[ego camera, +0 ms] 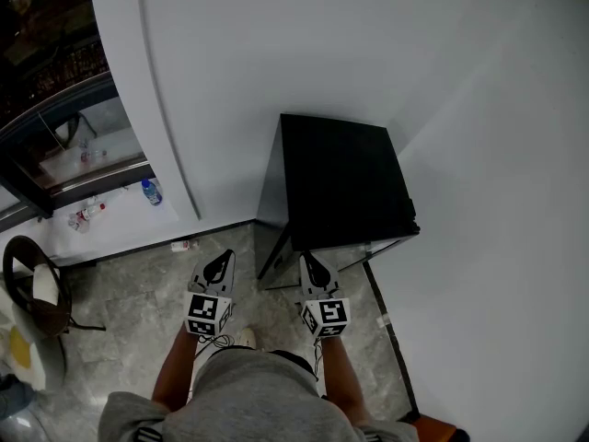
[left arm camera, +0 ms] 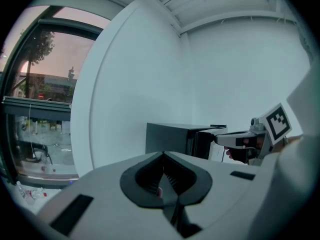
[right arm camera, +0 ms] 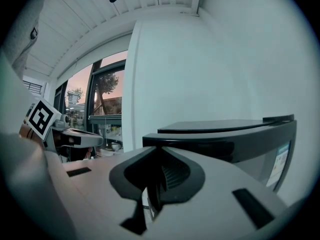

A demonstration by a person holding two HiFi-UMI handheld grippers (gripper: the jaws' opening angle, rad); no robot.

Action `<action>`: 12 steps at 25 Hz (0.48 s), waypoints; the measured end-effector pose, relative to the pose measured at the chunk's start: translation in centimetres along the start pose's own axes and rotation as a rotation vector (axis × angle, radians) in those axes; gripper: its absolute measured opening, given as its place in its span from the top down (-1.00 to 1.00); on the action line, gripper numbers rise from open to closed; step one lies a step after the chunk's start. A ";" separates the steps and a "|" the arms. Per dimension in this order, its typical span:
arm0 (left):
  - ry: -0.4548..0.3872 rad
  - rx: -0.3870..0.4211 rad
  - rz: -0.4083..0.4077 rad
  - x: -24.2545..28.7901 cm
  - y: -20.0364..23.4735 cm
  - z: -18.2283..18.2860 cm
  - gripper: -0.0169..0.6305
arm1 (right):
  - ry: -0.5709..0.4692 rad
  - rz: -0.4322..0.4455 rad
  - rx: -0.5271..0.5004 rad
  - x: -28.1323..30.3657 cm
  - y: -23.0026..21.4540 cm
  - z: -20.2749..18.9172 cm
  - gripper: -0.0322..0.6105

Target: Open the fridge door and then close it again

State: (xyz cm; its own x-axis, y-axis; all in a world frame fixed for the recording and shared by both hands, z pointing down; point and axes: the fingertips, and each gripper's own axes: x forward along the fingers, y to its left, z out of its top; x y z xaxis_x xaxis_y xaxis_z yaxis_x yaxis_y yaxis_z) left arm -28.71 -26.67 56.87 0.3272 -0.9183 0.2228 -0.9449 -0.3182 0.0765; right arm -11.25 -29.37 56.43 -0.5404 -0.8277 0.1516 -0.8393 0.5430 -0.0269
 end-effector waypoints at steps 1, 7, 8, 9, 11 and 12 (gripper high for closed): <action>-0.001 -0.001 0.000 0.1 0.1 0.1 0.93 | 0.000 -0.001 0.000 0.1 0.0 0.0 0.76; 0.004 -0.003 0.002 0.5 0.5 0.0 0.93 | 0.002 0.000 -0.001 0.9 -0.3 0.2 0.76; 0.004 -0.002 0.004 0.5 0.6 0.0 0.93 | 0.001 0.002 -0.002 1.0 -0.3 0.2 0.76; 0.005 -0.002 0.006 0.5 0.7 0.0 0.93 | 0.001 0.002 -0.003 1.2 -0.4 0.2 0.76; 0.007 -0.002 0.010 0.6 0.8 -0.1 0.93 | 0.001 0.003 -0.005 1.4 -0.6 0.2 0.76; 0.006 -0.002 0.012 0.6 0.9 -0.1 0.93 | 0.002 0.002 -0.006 1.5 -0.6 0.1 0.76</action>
State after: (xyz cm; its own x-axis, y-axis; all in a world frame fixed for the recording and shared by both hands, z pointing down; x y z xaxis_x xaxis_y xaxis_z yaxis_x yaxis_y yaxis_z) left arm -29.34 -27.49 57.19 0.3158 -0.9206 0.2299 -0.9488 -0.3067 0.0753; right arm -11.54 -30.97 56.55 -0.5423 -0.8261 0.1534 -0.8376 0.5458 -0.0217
